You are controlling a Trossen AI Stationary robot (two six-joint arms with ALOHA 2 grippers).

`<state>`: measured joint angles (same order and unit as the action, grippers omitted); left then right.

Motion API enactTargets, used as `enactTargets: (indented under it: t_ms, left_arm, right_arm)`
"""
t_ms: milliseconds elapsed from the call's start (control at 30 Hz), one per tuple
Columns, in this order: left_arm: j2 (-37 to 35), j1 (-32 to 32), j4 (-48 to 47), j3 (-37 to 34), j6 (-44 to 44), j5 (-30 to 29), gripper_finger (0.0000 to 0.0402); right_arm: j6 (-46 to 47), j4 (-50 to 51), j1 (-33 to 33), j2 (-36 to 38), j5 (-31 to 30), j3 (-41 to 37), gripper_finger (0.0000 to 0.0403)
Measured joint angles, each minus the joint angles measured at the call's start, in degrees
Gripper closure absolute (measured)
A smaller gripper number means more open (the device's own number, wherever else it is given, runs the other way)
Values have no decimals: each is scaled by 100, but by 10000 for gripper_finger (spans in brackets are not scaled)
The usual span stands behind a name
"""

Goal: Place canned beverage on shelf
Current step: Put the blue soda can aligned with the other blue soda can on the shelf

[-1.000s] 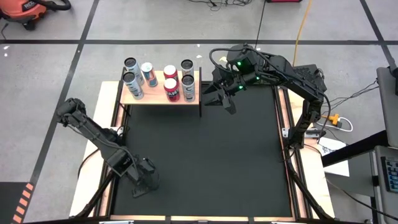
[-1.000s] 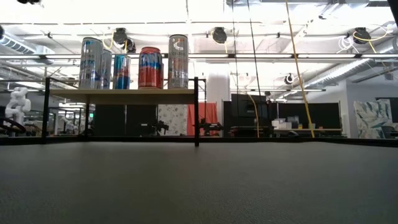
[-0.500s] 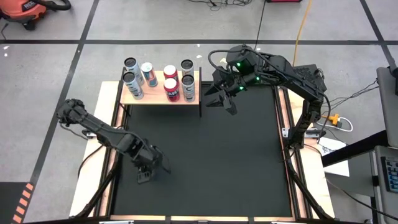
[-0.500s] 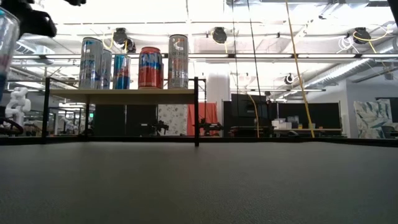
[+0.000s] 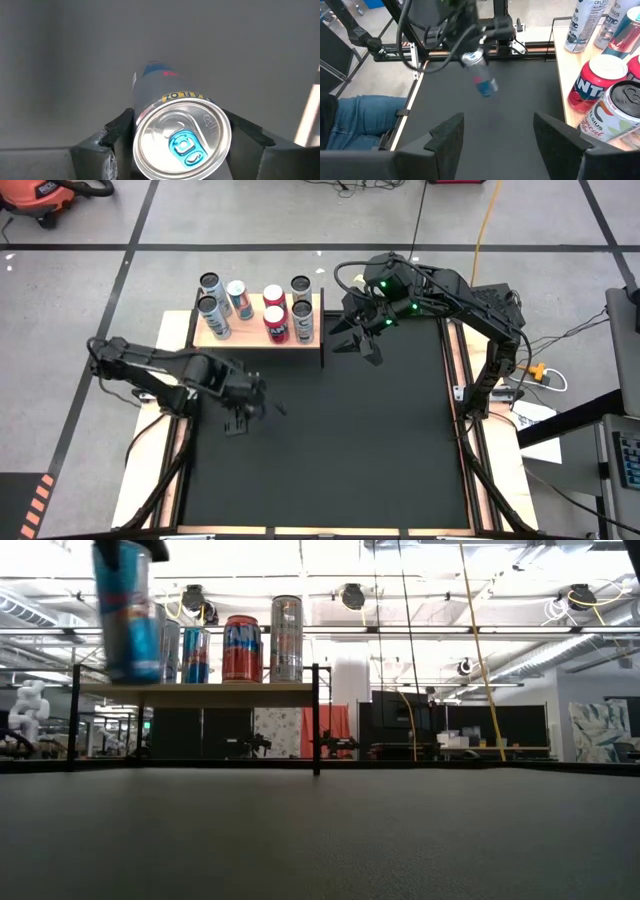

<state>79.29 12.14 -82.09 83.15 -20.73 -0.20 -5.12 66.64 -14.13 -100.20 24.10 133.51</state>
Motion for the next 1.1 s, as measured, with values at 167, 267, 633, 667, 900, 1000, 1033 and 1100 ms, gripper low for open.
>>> enactTargets:
  t_ms: [167, 267, 633, 667, 900, 1000, 1033, 1100]
  left_arm:
    - [-7, -580, -559, 569, 808, -338, 173]
    - [-5, -982, -657, 839, 1282, -347, 173]
    - [0, -2557, -788, 1454, 2444, -336, 173]
    - [-2, -2689, -788, 1475, 2535, -336, 173]
    - [-2, -3443, -797, 1507, 2996, -341, 173]
    - [-2, -3714, -799, 1507, 3224, -476, 173]
    - [12, -3801, -800, 1507, 3302, -534, 173]
    - [34, -3955, -800, 1509, 3366, -625, 173]
  right_arm:
    - [-7, 10, 0, 0, 0, 0, 183]
    - [-7, 10, 0, 0, 0, 0, 184]
    - [-7, 8, 0, 0, 0, 0, 183]
    - [-7, 8, 0, 0, 0, 0, 183]
    - [-7, 8, 0, 0, 0, 0, 183]
    - [-7, 8, 0, 0, 0, 0, 183]
    - [-7, 8, 0, 0, 0, 0, 183]
    - [-7, 8, 1, 0, 0, 0, 184]
